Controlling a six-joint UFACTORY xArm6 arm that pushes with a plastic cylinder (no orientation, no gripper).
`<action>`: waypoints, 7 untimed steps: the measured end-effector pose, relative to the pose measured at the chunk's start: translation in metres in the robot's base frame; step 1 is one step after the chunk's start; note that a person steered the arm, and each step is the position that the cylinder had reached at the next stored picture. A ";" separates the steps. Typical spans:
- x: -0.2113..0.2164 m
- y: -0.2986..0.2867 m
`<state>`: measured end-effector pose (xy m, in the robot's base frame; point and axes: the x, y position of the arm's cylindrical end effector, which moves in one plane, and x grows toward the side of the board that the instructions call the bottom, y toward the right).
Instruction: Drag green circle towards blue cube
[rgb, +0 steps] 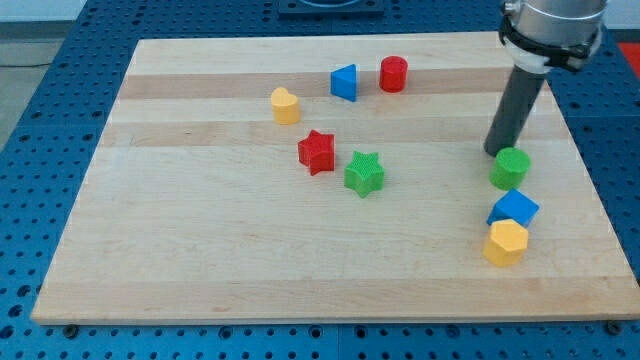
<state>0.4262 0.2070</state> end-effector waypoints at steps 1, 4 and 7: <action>0.006 0.005; 0.025 0.016; 0.030 0.005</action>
